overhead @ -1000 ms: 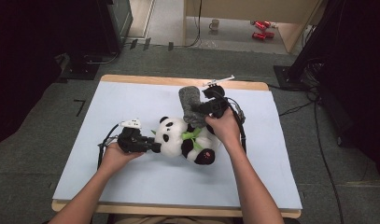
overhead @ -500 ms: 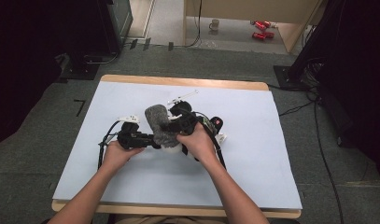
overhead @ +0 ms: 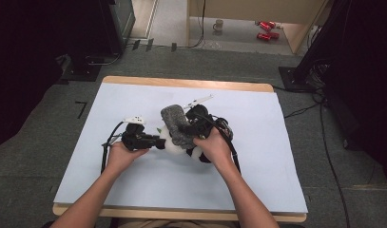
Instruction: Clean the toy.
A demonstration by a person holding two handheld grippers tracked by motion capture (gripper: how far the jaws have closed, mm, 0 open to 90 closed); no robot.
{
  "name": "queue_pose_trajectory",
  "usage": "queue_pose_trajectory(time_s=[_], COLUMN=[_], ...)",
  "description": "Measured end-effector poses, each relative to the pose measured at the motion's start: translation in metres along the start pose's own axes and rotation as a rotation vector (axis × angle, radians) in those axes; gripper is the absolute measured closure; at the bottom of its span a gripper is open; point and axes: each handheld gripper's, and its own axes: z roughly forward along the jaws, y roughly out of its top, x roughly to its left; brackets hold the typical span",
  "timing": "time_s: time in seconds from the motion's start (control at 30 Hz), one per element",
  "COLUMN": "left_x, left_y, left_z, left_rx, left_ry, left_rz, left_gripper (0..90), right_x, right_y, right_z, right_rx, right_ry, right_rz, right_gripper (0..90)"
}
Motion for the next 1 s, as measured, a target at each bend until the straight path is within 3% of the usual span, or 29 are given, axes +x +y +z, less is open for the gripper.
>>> queue_pose_trajectory(time_s=[0.13,0.17,0.2,0.33,0.4,0.47,0.5,0.53,0.57,0.67,0.7,0.73,0.77,0.8,0.83,0.87,0.97,1.0], left_x=[0.002,0.002,0.001,0.001,0.001,0.001,0.001,0.001,0.001,0.001,0.001,0.001,0.001,0.001,0.001,0.0,0.0,-0.001], left_y=[0.0,0.0,0.0,0.0,0.0,-0.001,-0.001,-0.001,-0.001,0.0,0.0,0.0,0.0,0.001,0.001,0.001,0.001,0.002], left_z=[0.0,0.0,0.0,0.001,0.0,0.001,0.001,0.001,0.001,0.001,0.001,0.0,0.0,0.0,0.0,-0.001,-0.001,-0.001], left_rx=[0.004,0.004,0.004,0.006,0.01,0.014,0.014,0.014,0.014,0.007,0.007,0.008,0.006,0.001,0.001,-0.001,-0.006,-0.004], left_ry=[-0.007,-0.007,-0.01,-0.016,-0.019,-0.02,-0.02,-0.02,-0.02,-0.022,-0.022,-0.022,-0.022,-0.018,-0.018,-0.016,-0.014,-0.009], left_rz=[-0.001,-0.001,0.0,0.0,0.002,0.004,0.004,0.002,0.002,-0.008,-0.008,-0.009,-0.012,-0.015,-0.015,-0.017,-0.017,-0.021], left_gripper=[76.1,76.1,76.1,75.9,76.0,76.0,76.0,76.0,76.0,75.9,75.9,75.9,75.9,75.8,75.8,75.8,75.8,75.8], right_x=[-0.015,-0.015,-0.03,-0.047,-0.05,-0.049,-0.049,-0.044,-0.044,-0.021,-0.021,-0.009,-0.009,0.003,0.003,0.014,0.021,0.024], right_y=[-0.005,-0.005,-0.011,-0.015,-0.014,-0.009,-0.009,-0.005,-0.005,0.009,0.009,0.014,0.014,0.016,0.016,0.016,0.012,0.005], right_z=[-0.013,-0.013,-0.018,-0.028,-0.033,-0.039,-0.039,-0.042,-0.042,-0.04,-0.04,-0.032,-0.032,-0.02,-0.02,-0.006,0.007,0.018], right_rx=[0.005,0.005,0.019,-0.008,-0.023,-0.05,-0.05,-0.071,-0.071,-0.095,-0.095,-0.092,-0.092,-0.078,-0.078,-0.057,-0.023,0.019], right_ry=[-0.08,-0.08,-0.1,-0.1,-0.097,-0.053,-0.053,-0.02,-0.02,0.038,0.038,0.084,0.084,0.113,0.113,0.127,0.132,0.097], right_rz=[0.015,0.015,0.06,0.13,0.154,0.187,0.187,0.181,0.181,0.141,0.141,0.13,0.13,0.117,0.117,0.098,0.084,0.058], right_gripper=[76.1,76.1,76.1,76.1,76.4,76.6,76.6,76.7,76.7,76.7,76.7,76.7,76.7,76.7,76.7,76.6,76.6,76.7])
